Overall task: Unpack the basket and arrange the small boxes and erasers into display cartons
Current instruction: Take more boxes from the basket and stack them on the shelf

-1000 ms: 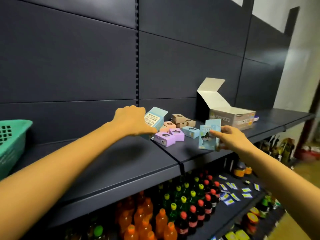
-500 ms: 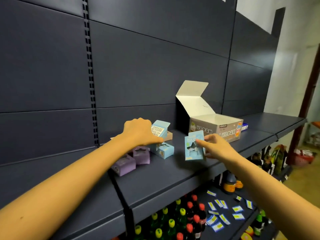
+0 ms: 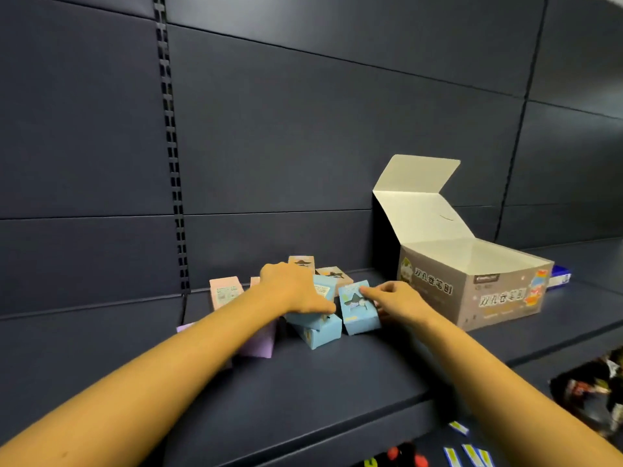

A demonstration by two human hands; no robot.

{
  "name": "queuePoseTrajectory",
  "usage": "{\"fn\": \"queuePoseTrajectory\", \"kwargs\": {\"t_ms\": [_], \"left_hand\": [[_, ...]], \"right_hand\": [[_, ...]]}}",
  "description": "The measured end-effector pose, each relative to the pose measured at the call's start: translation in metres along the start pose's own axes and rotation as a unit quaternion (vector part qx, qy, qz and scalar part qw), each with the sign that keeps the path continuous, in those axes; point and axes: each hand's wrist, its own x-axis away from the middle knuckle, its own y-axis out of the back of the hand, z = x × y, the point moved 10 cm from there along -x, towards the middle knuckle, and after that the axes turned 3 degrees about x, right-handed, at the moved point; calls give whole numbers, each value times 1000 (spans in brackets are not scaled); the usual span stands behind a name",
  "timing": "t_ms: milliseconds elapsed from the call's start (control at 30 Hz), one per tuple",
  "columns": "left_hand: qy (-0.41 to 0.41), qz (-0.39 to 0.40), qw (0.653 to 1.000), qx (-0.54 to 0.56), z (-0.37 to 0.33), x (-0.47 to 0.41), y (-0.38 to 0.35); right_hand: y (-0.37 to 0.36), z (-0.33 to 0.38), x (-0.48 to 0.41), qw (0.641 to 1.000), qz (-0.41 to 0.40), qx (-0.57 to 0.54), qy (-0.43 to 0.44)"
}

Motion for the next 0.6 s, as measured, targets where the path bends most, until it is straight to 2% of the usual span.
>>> {"fn": "queuePoseTrajectory", "kwargs": {"t_ms": [100,167,233,400,600], "left_hand": [[33,5,999,4,1,2,-5],[61,-8,998,11,8,4,4],[84,-46,995,19,23,9,20],[140,-180,973,-40,88,43,69],[268,-196,940,-85,184,139,71]], "right_hand": [[-9,8,-9,976,38,212,42],[-6,22,-10,951,31,295,84],[0,50,-7,939,11,312,143],[-13,135,14,908,16,256,330],[-108,210,92,835,93,239,487]]}}
